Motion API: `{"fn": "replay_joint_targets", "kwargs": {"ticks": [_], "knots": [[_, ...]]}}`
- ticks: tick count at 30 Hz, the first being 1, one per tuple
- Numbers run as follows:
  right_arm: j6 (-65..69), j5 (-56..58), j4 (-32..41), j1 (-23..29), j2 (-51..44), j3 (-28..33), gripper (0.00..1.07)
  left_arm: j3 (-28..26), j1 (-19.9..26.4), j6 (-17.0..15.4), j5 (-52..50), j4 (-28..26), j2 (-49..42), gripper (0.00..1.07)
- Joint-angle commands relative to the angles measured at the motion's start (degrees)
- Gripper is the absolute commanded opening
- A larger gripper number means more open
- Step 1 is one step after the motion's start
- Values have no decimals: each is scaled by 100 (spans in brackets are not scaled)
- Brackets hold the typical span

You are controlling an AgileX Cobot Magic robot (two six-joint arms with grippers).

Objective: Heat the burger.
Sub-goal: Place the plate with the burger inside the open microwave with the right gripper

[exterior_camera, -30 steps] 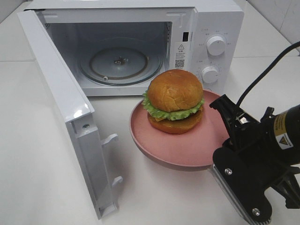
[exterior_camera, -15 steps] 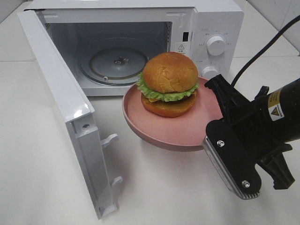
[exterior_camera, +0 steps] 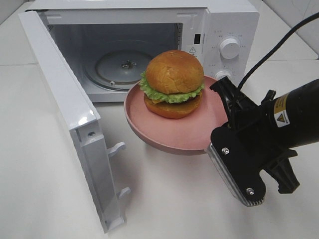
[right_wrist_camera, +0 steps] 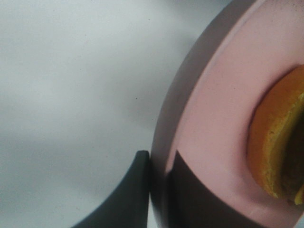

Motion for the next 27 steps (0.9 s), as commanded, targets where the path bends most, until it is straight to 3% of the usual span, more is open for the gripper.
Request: {"fn": "replay_joint_targets", "kwargs": {"ticks": [1,27], "knots": [[-40,-487,-46,-11,40,-143,0,6,-29,-34,-86,-46,-97,98],[11,-779,11,189,1341,-1215,0,6,-29,-34,-86,-46,-97,98]]}}
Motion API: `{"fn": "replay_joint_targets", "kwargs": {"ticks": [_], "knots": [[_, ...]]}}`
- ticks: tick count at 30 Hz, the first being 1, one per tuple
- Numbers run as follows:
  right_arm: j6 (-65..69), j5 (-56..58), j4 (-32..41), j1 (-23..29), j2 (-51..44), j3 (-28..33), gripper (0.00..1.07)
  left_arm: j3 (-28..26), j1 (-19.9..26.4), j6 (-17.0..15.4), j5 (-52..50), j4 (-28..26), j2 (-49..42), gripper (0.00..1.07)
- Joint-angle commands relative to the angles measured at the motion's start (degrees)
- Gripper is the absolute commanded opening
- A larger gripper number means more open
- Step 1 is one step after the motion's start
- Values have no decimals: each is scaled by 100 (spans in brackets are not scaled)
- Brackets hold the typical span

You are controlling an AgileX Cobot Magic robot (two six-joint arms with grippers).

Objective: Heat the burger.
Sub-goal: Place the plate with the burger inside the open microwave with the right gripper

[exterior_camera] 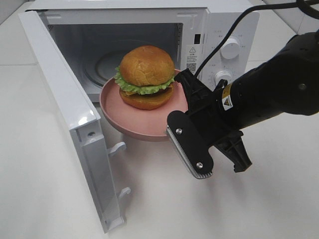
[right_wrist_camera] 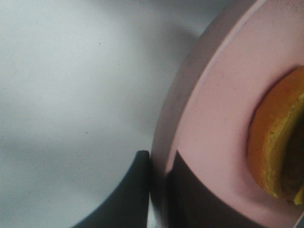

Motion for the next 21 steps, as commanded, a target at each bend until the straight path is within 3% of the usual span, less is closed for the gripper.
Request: {"fn": "replay_joint_targets", "kwargs": {"ticks": [1,21], "knots": [[0,-435,-34,11,46,-223,0,6,-29,-34,-86,-46,-97,98],[132,-350,69,11,733,-1049,0,6,-29,-29,-86,-46,-97,98]]}}
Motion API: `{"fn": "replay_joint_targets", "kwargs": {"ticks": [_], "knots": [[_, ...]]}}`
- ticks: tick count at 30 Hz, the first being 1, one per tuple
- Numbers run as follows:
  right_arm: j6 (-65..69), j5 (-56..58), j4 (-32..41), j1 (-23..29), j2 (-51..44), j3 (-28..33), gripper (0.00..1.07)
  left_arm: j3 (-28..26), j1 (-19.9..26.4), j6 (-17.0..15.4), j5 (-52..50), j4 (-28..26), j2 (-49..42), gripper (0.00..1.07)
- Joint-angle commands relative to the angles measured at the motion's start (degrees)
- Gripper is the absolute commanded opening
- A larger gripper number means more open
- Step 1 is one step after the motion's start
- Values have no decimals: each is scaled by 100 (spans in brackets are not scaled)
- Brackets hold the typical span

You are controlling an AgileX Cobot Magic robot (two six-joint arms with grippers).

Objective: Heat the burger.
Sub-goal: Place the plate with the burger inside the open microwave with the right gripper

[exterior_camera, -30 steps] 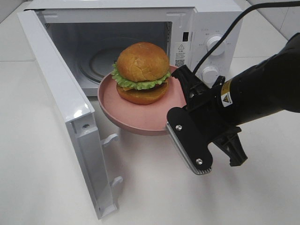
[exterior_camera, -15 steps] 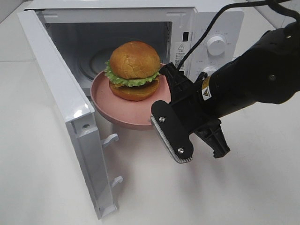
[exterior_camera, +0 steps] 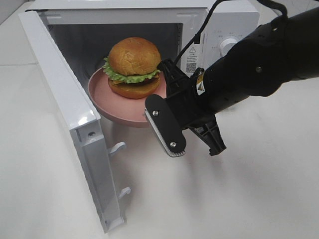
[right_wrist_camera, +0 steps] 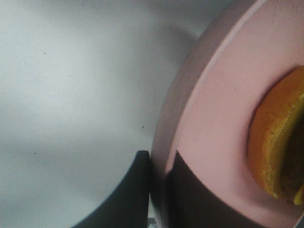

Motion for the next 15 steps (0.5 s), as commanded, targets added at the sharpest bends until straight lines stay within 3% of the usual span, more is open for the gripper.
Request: {"fn": "replay_joint_targets", "kwargs": {"ticks": [1,15], "knots": [[109,-361,-23,6,6,-201,0,6,-29,-29,-86,-46,-97,98],[269,-69,-23,6,550,-928,0,6,-29,-29,-86,-46,-97,98]]}}
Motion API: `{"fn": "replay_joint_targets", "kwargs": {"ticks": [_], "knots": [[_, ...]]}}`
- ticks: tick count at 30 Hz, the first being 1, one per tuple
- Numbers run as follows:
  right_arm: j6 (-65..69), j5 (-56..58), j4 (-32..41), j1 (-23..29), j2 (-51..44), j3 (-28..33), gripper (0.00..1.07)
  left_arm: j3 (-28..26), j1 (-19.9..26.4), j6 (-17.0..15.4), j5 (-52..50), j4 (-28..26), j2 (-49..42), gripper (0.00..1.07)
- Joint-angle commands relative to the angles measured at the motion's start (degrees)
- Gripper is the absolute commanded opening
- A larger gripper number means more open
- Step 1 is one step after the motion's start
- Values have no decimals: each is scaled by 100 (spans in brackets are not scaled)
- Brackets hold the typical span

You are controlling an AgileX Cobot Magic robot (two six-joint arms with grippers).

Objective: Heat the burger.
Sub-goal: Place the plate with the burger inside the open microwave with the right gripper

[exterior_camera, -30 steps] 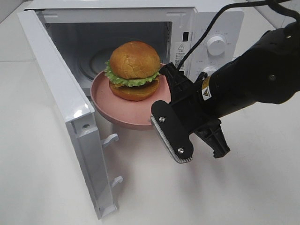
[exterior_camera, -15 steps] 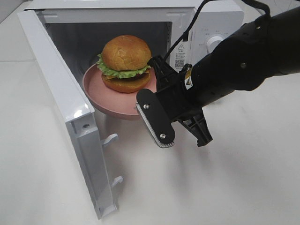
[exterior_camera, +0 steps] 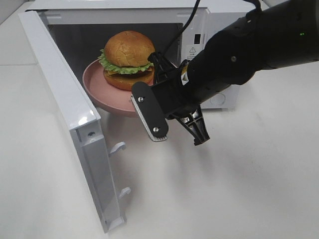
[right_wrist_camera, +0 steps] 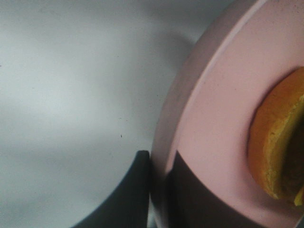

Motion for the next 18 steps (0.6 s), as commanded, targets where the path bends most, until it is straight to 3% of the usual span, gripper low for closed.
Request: {"fn": "replay_joint_targets", "kwargs": {"ticks": [1,18], "knots": [[29,-195,-40,6,115,-327,0,6,-29,-29,-86,-46,-97,98],[539,86,-355,-11,888,-1261,0,6,-29,-29,-86,-46,-97,98]]}}
